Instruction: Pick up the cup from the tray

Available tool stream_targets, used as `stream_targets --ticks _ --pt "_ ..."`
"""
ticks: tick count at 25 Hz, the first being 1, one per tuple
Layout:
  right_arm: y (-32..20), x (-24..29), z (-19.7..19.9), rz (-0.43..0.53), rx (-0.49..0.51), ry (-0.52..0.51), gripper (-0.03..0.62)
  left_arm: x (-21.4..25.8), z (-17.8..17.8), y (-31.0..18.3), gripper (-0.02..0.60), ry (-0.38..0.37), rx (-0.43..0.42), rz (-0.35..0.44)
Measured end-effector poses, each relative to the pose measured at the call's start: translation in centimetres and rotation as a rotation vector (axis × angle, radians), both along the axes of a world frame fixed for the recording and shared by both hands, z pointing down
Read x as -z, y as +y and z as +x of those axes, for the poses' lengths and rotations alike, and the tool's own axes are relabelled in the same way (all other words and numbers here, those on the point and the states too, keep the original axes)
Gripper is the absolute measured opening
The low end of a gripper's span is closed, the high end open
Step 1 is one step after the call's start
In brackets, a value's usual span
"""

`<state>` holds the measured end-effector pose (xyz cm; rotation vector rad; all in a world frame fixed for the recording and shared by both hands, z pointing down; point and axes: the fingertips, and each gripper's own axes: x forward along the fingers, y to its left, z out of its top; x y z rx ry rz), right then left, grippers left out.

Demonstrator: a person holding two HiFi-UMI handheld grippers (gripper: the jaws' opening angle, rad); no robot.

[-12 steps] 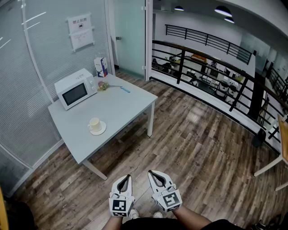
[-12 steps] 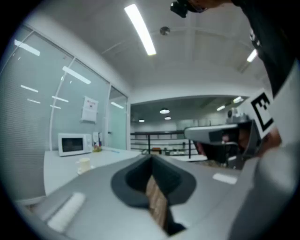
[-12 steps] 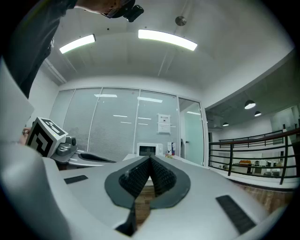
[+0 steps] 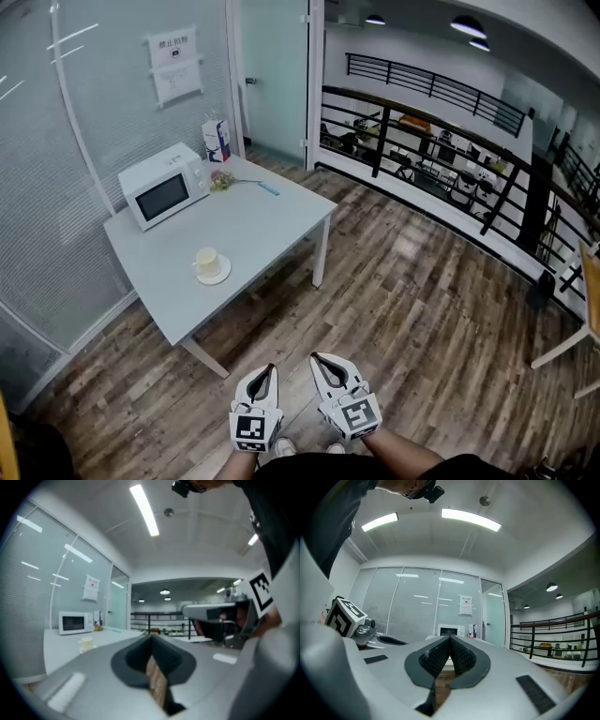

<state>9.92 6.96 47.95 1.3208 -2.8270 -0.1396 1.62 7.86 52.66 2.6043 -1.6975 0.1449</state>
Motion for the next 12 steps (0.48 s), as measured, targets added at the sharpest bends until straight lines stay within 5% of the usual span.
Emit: stream_targets --ticks 12 --pt "-0.2 -0.1 -1.7 -0.068 -0.029 -0.060 0.003 -0.8 -4.1 -1.1 0.003 0.024 -0.029 -0.015"
